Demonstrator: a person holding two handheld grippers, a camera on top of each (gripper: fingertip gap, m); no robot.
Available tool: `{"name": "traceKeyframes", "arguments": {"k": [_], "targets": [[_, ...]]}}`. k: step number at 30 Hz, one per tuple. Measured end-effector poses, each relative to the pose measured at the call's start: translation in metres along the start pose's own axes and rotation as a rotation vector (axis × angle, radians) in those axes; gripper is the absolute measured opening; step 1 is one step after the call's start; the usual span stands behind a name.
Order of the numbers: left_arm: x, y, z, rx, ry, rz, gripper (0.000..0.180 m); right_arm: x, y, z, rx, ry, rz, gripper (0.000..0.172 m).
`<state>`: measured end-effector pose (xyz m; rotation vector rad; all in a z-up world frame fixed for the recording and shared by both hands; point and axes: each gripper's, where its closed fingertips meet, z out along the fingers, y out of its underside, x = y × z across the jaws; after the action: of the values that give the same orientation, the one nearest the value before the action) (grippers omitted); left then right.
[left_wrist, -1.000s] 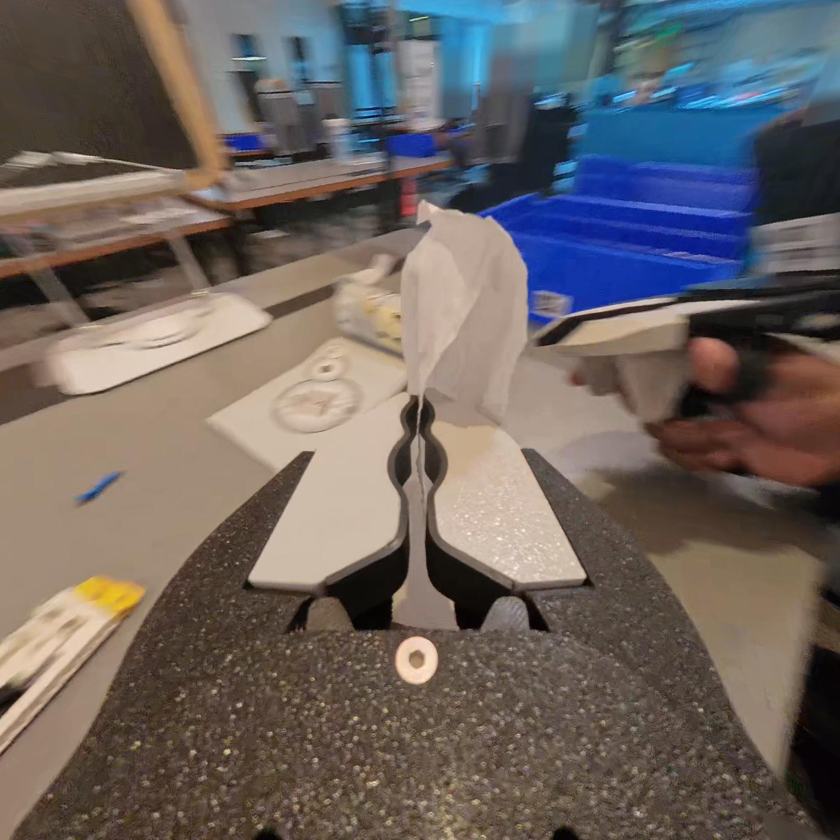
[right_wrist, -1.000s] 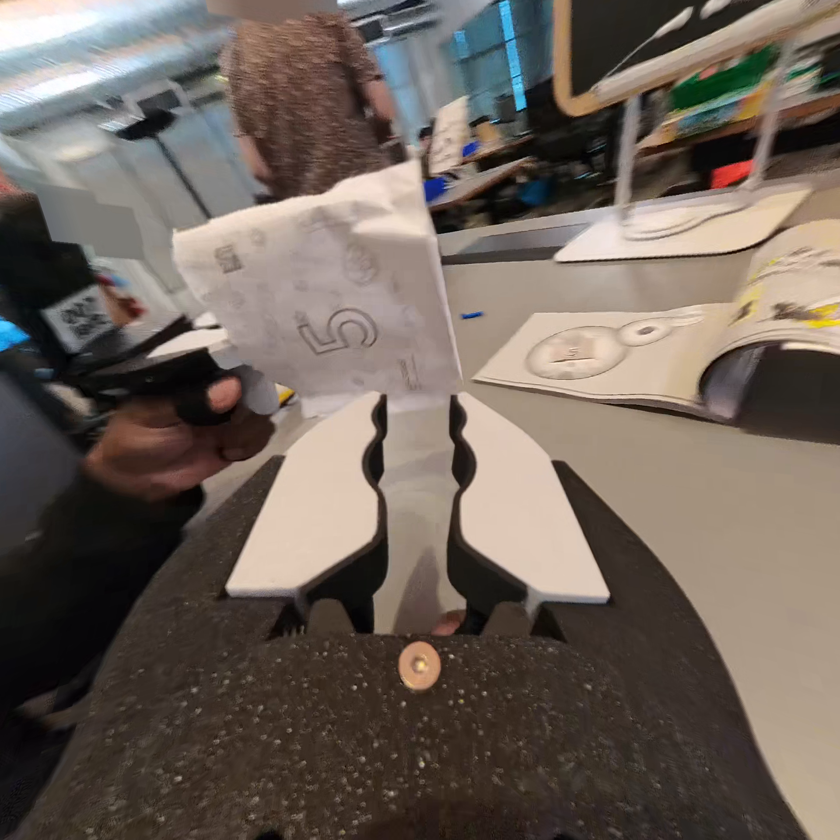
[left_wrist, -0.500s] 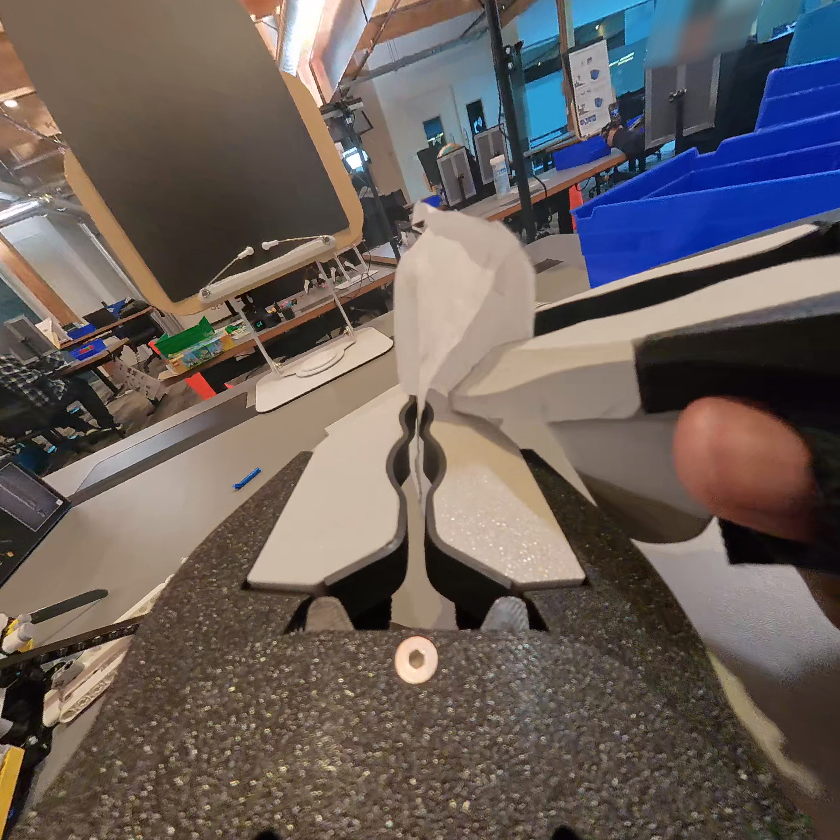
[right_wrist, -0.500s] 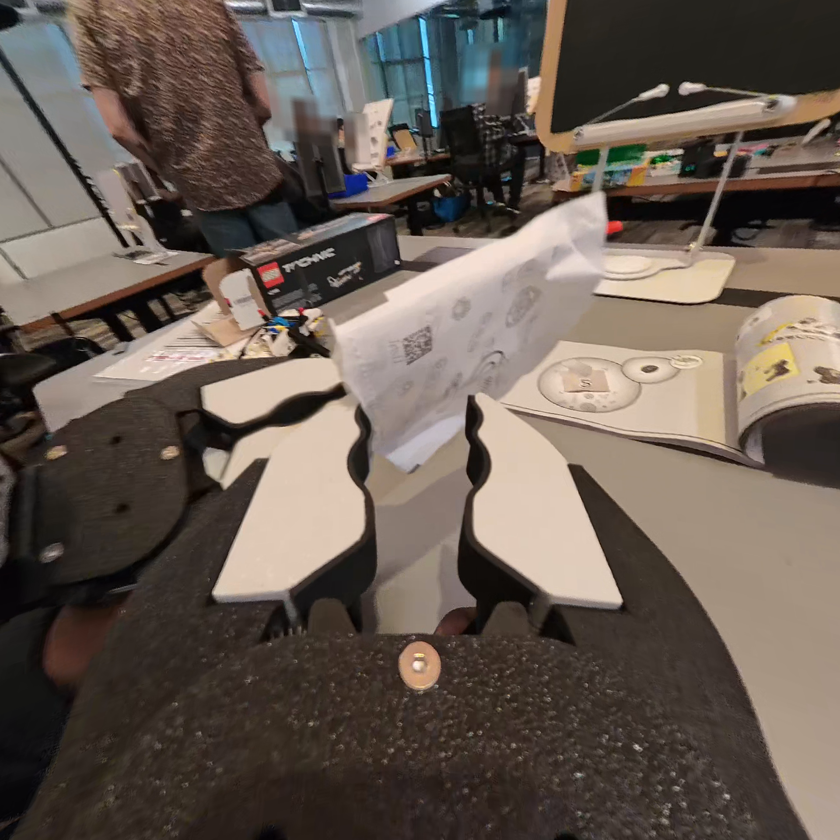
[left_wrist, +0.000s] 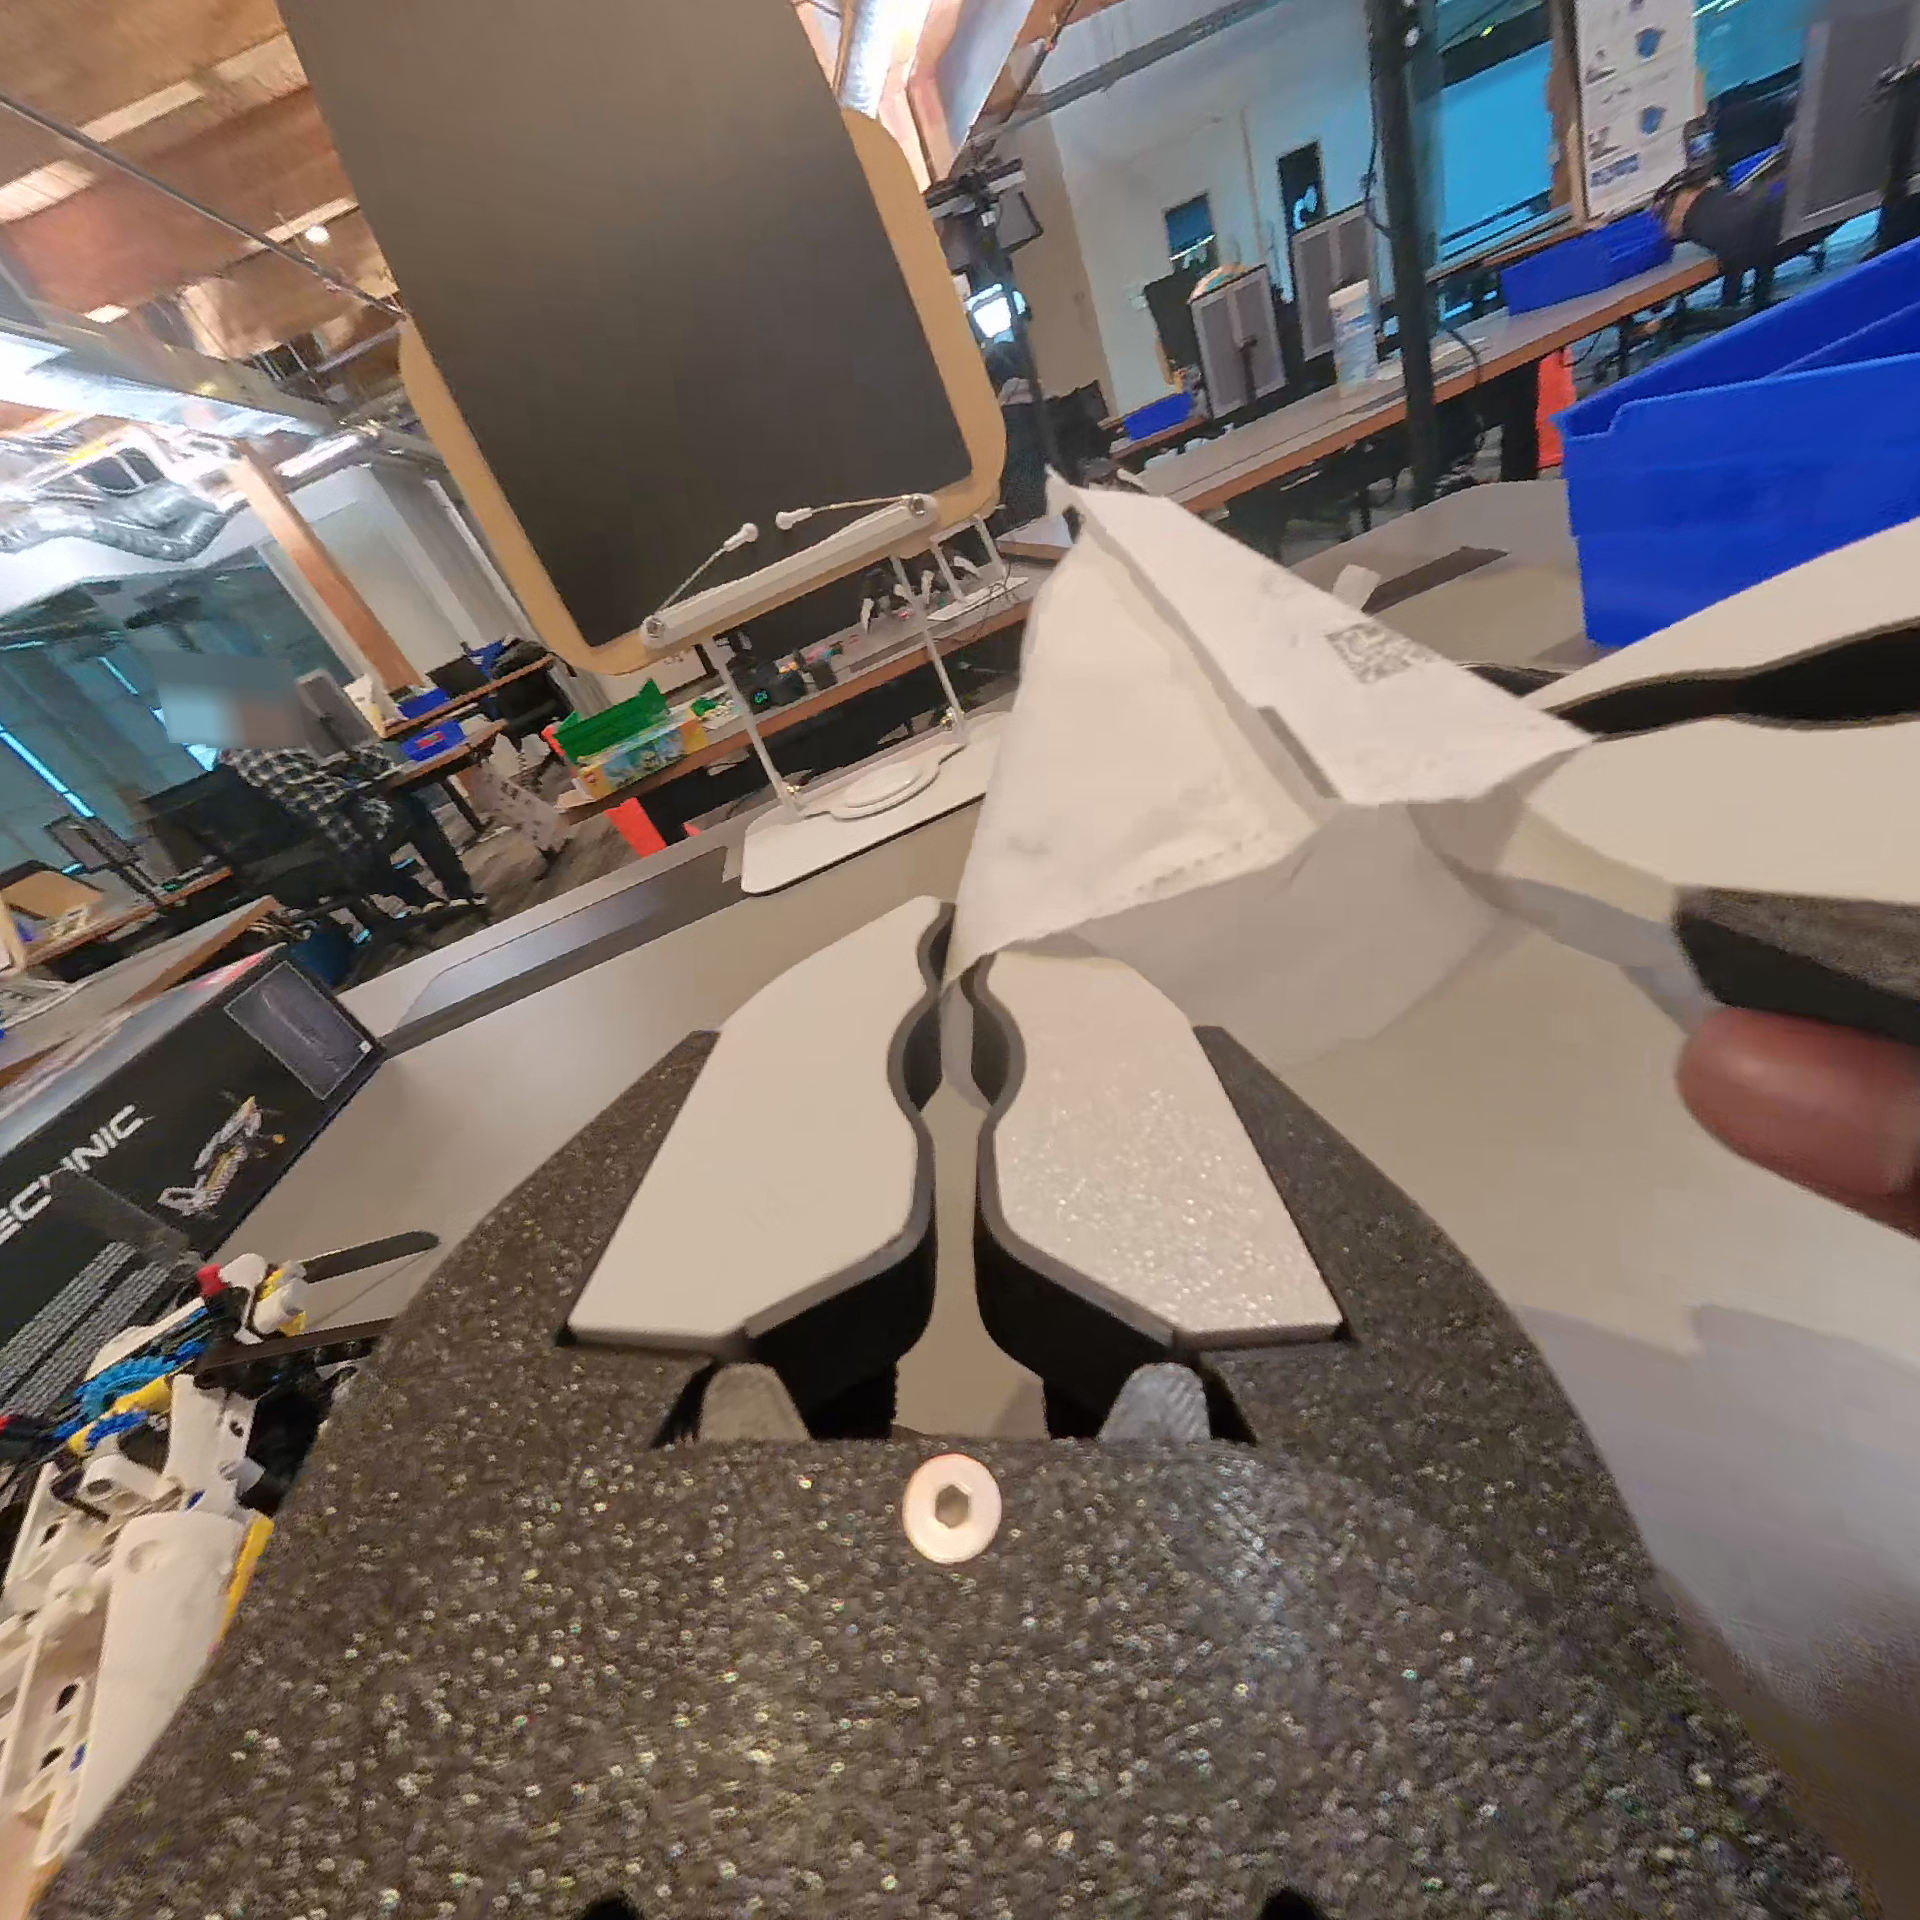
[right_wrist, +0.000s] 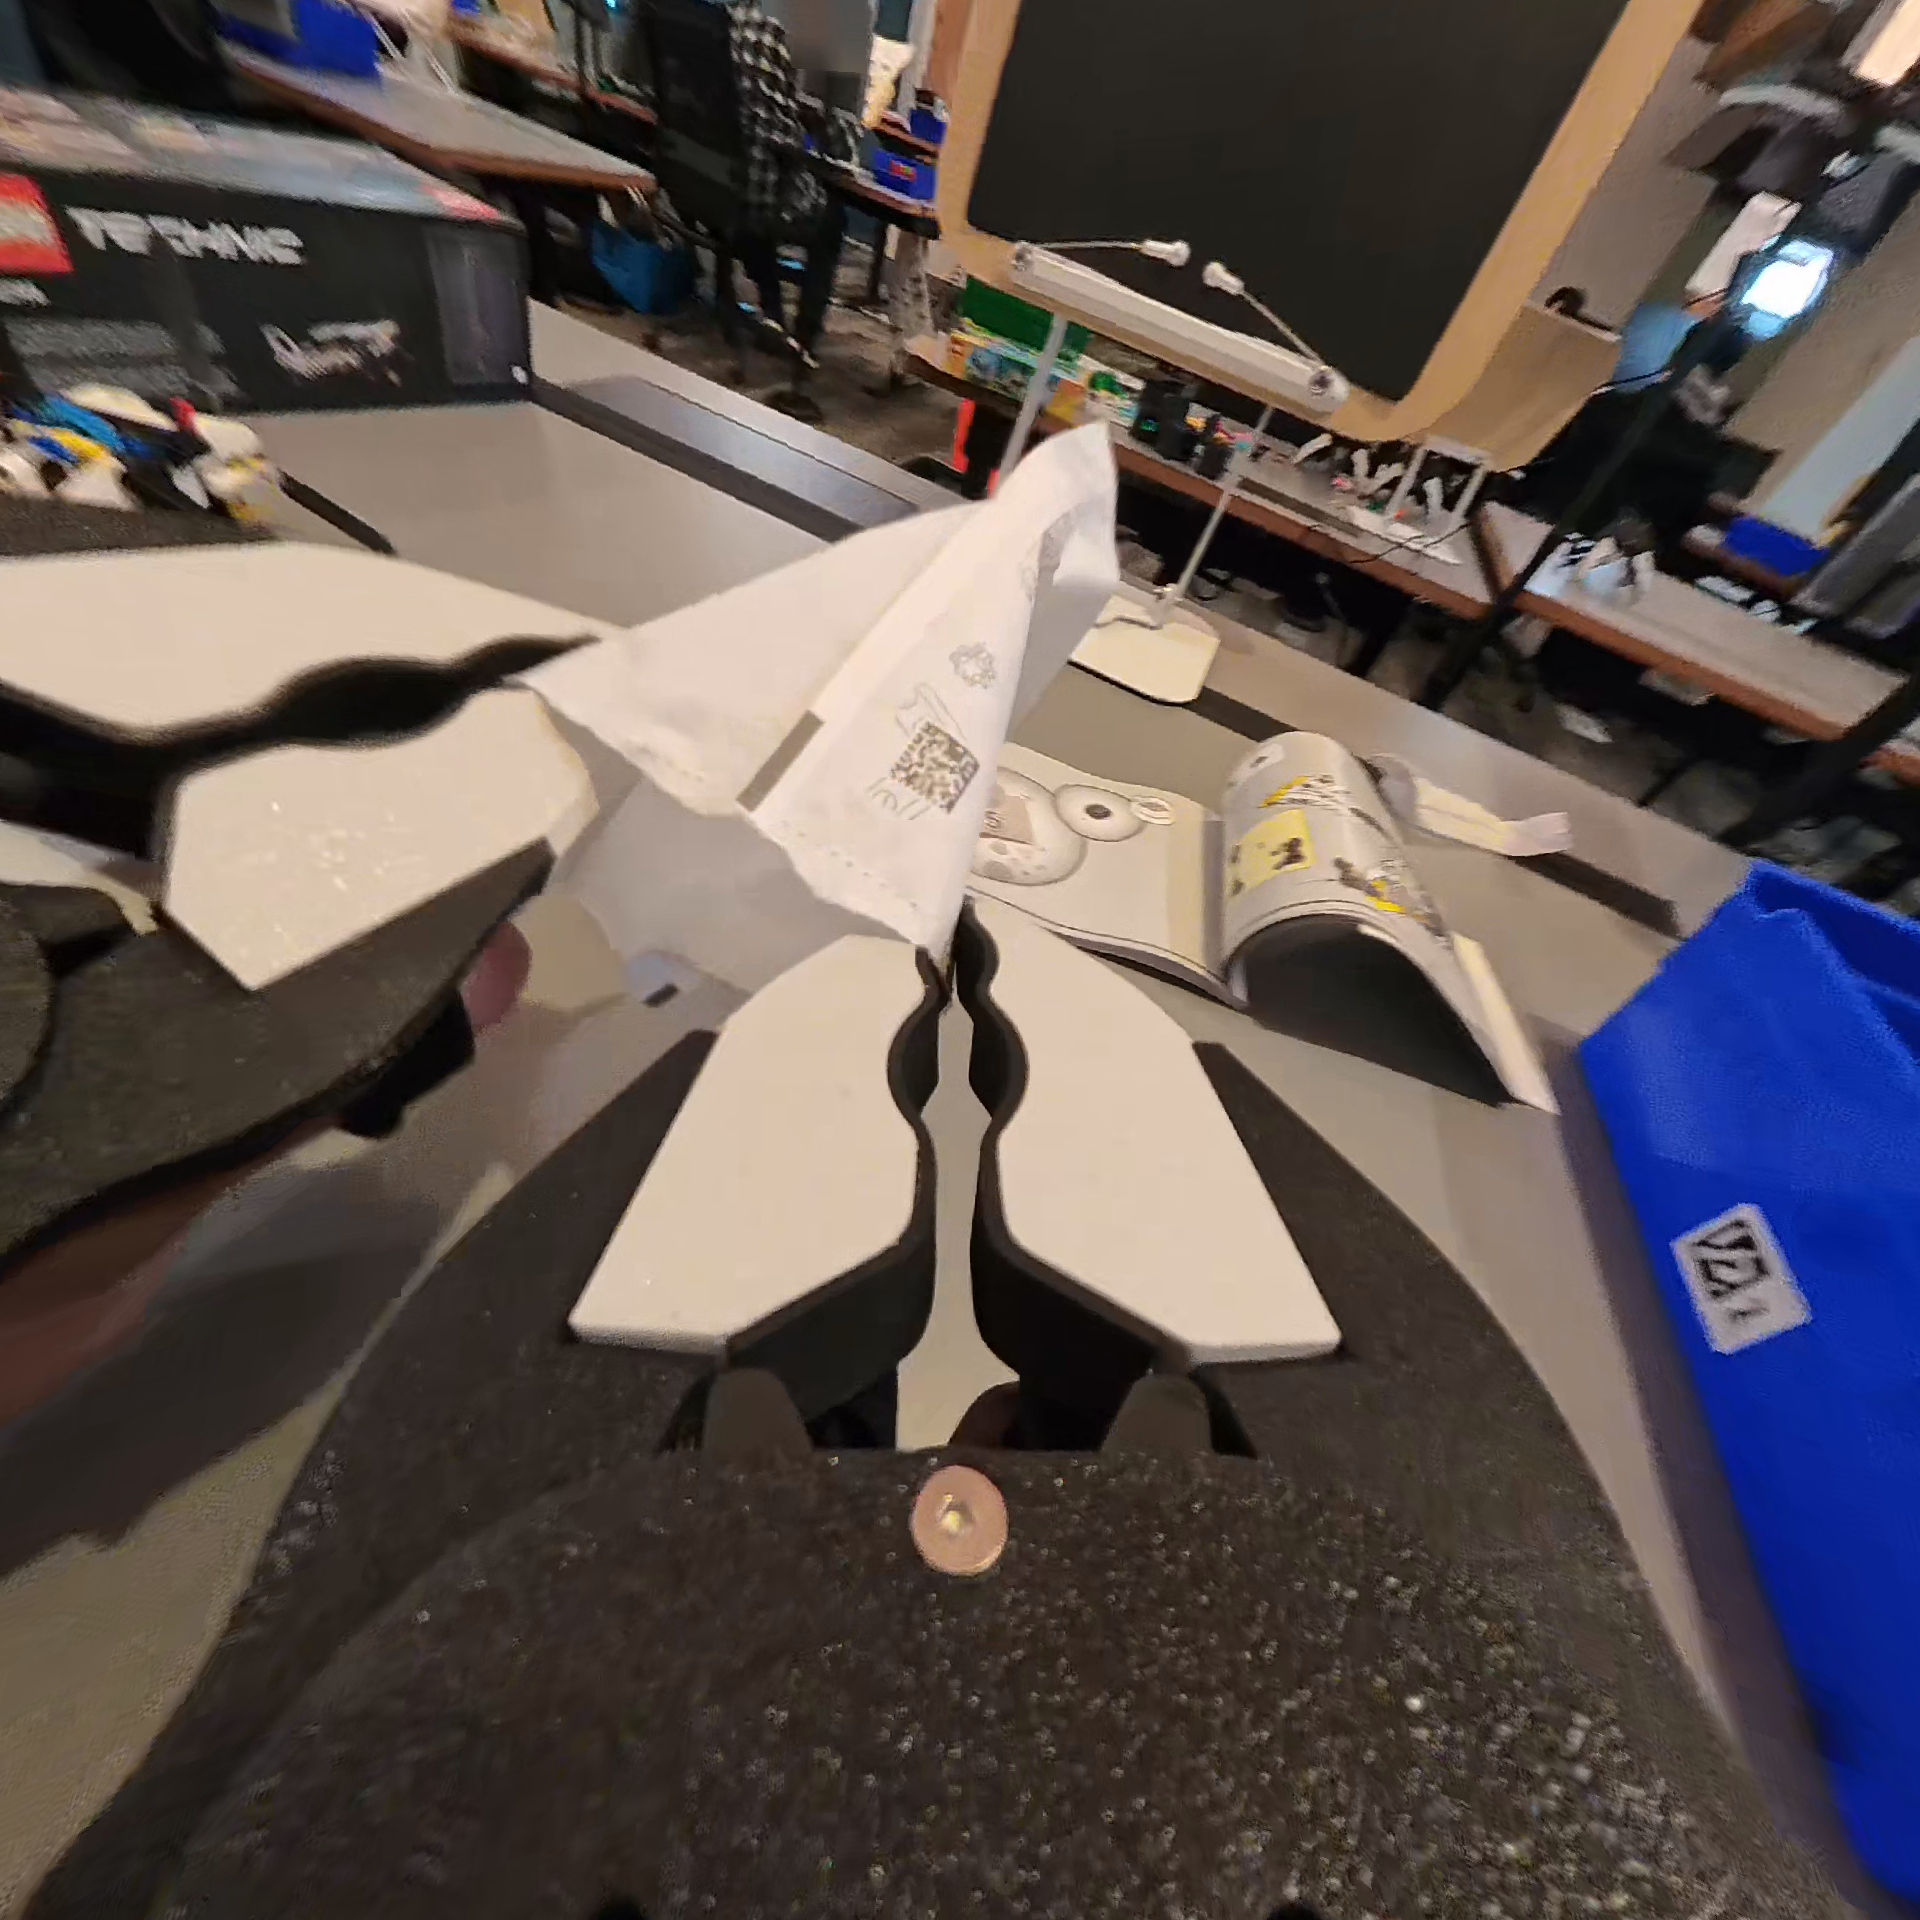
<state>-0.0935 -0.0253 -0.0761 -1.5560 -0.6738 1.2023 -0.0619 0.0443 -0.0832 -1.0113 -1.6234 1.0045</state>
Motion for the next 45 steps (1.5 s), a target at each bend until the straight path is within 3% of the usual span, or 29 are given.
{"name": "traceKeyframes", "arguments": {"k": [8,13,17,26,30,35,40,45], "targets": [[0.012,0.001,0.000,-0.025,0.067,0.039,0.000,0.002,0.008,-0.009,-0.069,-0.002,-0.119,0.000],[0.032,0.006,0.002,-0.125,0.233,0.054,0.000,0.007,0.013,-0.008,-0.045,-0.075,-0.097,0.003],[0.048,0.002,0.003,-0.184,0.351,0.113,0.000,0.007,0.015,-0.017,0.013,-0.154,-0.117,0.015],[0.094,-0.021,-0.005,-0.228,0.565,0.392,0.000,0.023,0.023,-0.079,0.135,-0.295,-0.110,0.026],[0.111,-0.031,-0.013,-0.248,0.664,0.486,0.000,0.070,0.034,-0.112,0.125,-0.234,-0.156,0.026],[0.140,-0.042,-0.033,-0.301,0.899,0.450,0.000,0.117,0.043,-0.137,0.103,-0.251,-0.105,0.036],[0.157,-0.038,-0.048,-0.404,1.085,0.512,0.000,0.108,0.048,-0.141,0.095,-0.344,-0.269,0.041],[0.172,-0.044,-0.047,-0.462,1.163,0.387,0.000,0.086,0.051,-0.129,0.106,-0.308,-0.390,0.058]]}}
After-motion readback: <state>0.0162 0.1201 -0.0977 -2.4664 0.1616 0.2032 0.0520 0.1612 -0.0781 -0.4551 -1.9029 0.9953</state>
